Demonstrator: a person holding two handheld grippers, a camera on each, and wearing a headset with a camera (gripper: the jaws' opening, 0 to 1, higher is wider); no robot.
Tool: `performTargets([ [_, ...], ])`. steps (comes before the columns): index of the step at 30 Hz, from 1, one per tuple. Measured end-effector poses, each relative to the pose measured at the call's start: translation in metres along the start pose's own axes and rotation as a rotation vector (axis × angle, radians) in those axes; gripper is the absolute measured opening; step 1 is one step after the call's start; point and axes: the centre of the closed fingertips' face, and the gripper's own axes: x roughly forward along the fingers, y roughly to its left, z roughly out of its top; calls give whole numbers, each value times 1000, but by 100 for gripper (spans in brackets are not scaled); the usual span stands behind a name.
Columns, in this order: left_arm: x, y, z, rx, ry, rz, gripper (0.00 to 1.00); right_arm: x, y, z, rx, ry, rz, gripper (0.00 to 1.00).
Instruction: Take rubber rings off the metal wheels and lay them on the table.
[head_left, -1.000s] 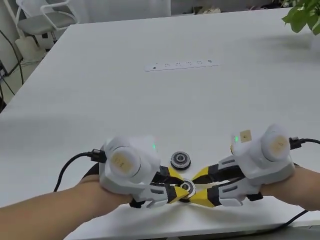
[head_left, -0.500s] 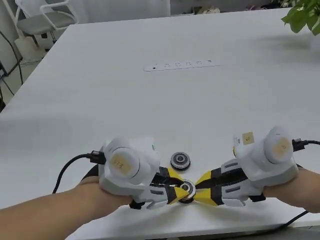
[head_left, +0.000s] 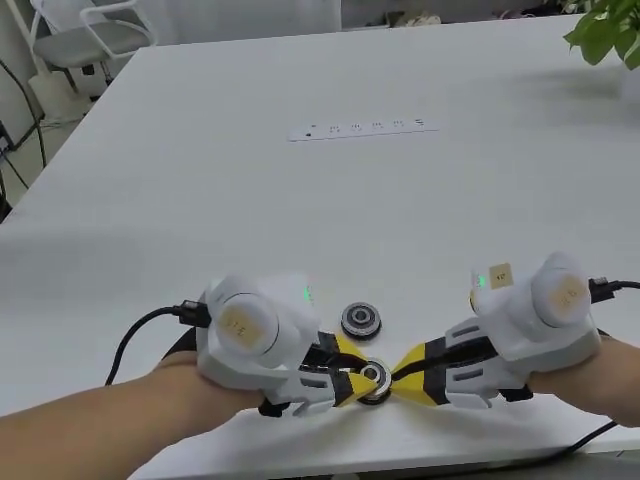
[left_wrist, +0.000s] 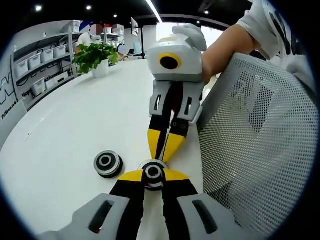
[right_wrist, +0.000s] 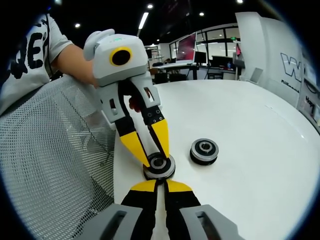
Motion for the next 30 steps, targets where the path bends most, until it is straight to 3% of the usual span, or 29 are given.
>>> performTargets([
  [21, 0, 0, 0, 4, 11, 7, 8, -7, -3, 3, 44, -16, -19, 0],
  [30, 0, 1, 0, -4, 13, 16, 7, -9, -9, 8, 163, -69, -27, 0],
])
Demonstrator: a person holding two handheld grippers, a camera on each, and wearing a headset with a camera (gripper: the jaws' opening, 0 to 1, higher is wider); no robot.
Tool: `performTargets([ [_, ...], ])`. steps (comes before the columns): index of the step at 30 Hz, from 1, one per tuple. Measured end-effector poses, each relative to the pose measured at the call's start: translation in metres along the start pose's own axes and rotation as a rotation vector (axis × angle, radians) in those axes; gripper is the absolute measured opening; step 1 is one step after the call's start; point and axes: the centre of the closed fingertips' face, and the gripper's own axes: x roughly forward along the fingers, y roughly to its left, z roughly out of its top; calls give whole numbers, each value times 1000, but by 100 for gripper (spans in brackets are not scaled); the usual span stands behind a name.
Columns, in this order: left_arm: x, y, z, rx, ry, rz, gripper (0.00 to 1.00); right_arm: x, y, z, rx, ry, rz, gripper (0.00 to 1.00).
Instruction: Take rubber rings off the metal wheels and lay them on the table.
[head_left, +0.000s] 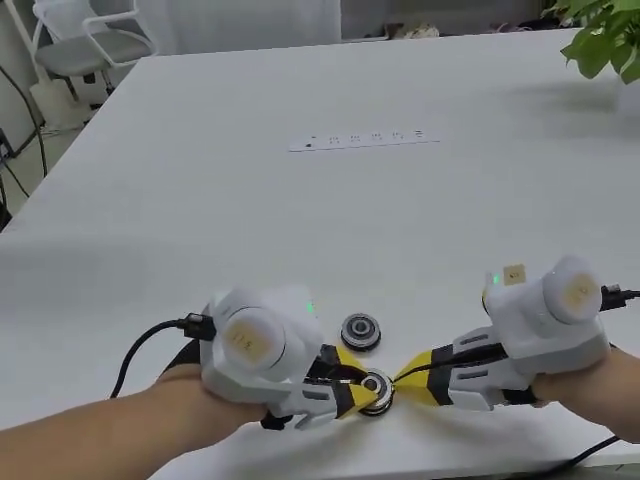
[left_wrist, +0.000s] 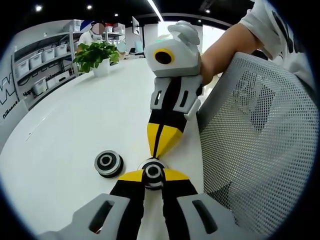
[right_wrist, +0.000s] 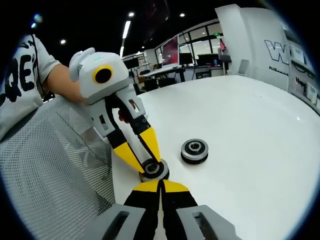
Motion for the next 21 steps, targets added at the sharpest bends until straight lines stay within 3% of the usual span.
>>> performTargets([
  [8, 1, 1, 1, -3, 7, 13, 7, 0, 0, 5, 61, -34, 5, 0],
  [21, 1, 2, 1, -4, 19, 21, 7, 2, 5, 9, 59, -35, 19, 0],
])
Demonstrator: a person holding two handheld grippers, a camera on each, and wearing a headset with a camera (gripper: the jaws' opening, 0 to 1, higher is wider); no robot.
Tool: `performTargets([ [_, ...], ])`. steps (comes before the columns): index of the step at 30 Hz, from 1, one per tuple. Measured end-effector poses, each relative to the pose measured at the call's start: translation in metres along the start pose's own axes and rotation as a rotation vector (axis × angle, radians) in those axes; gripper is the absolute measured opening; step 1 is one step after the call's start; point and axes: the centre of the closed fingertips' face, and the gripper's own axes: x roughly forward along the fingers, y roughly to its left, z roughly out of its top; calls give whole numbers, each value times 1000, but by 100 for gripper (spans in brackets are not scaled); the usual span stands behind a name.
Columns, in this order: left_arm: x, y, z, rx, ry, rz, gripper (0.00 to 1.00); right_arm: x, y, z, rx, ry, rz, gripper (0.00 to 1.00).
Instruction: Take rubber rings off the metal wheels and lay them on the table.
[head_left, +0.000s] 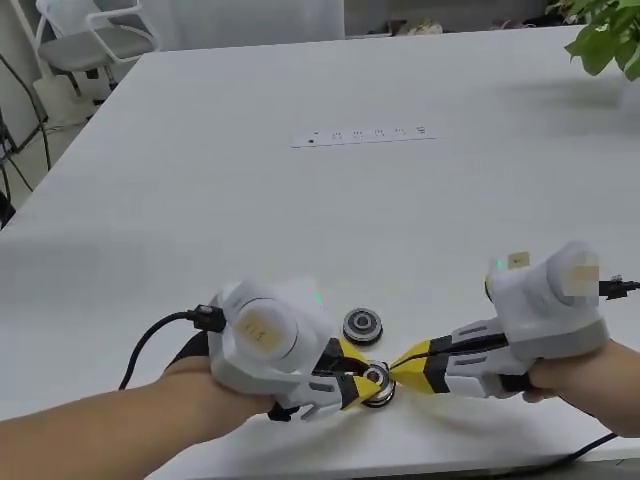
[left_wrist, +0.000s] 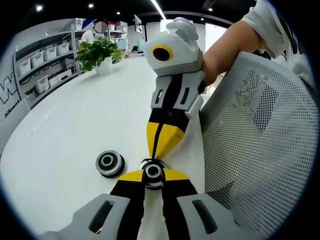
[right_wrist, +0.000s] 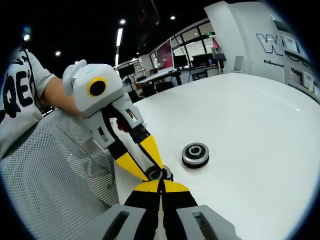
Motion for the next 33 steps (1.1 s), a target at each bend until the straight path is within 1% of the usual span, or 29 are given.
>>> performTargets([
  [6, 0, 0, 0, 2, 2, 1, 7, 1, 1, 1, -3, -2, 7, 0],
  [18, 0, 0, 0, 5, 6, 1, 7, 3, 9, 5, -30, -8, 37, 0],
  [20, 0, 0, 0, 4, 6, 0, 7, 3, 10, 7, -23, -15, 43, 0],
  [21, 0, 0, 0, 3, 6, 0, 7, 3, 13, 11, -19, -37, 62, 0],
  [22, 0, 0, 0, 3, 6, 1, 7, 4, 20, 17, -13, -65, 92, 0],
  [23, 0, 0, 0, 4, 6, 1, 7, 4, 21, 18, -20, -55, 84, 0],
  [24, 0, 0, 0, 2, 6, 1, 7, 5, 23, 16, -43, -38, 90, 0],
  [25, 0, 0, 0, -1, 4, 1, 7, 6, 23, 14, -51, -30, 89, 0],
  [28, 0, 0, 0, -3, -2, -2, 7, 4, 17, 10, -35, -24, 76, 0],
  [31, 0, -1, 0, -1, -5, -4, 7, 0, 12, 9, -9, -36, 61, 0],
  [33, 0, -1, 0, 2, -5, -6, 7, -2, 9, 7, -5, -35, 50, 0],
])
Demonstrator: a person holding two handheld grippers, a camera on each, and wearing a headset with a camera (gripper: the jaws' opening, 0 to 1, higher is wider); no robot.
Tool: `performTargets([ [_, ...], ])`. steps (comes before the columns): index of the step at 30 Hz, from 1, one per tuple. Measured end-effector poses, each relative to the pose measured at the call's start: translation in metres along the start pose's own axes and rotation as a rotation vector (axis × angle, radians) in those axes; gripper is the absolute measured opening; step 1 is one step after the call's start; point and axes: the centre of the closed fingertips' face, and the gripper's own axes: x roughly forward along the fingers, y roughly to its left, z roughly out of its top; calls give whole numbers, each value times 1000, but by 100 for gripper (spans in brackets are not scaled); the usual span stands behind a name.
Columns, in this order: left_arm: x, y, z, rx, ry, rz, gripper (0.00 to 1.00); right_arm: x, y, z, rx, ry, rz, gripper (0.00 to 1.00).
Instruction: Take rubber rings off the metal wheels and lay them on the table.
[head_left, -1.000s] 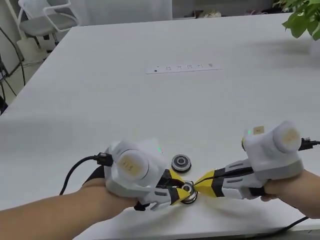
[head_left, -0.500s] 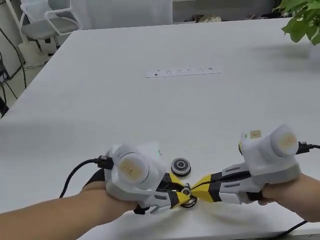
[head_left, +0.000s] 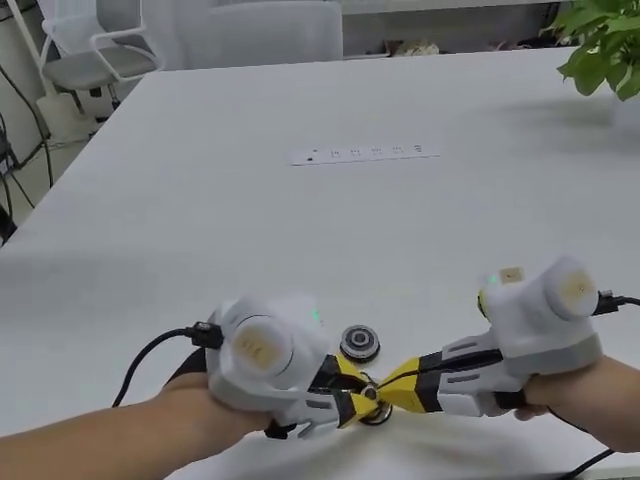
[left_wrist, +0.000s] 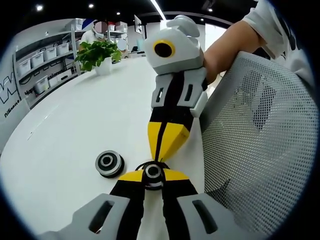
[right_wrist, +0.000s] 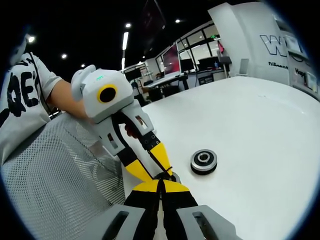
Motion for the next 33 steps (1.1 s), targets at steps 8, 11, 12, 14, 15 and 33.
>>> performTargets([
  [8, -1, -3, 0, -8, 17, -23, 8, -3, 0, 2, 6, -6, -6, 0],
  [11, -3, -4, 1, 6, 27, -30, 11, -4, 1, 4, 5, -10, -2, 0],
  [12, -5, -4, 2, 9, 26, -32, 11, -4, 1, 5, 5, -11, 1, 0],
  [14, -8, -6, 4, -14, 18, -51, 14, -4, 2, 7, 4, -16, 3, 0],
  [15, -9, -5, 6, -12, 14, -46, 17, -5, 2, 8, 5, -20, 3, 0],
  [33, -57, 3, 24, -143, -87, -30, 40, -7, 0, 35, 4, -67, 12, 0],
])
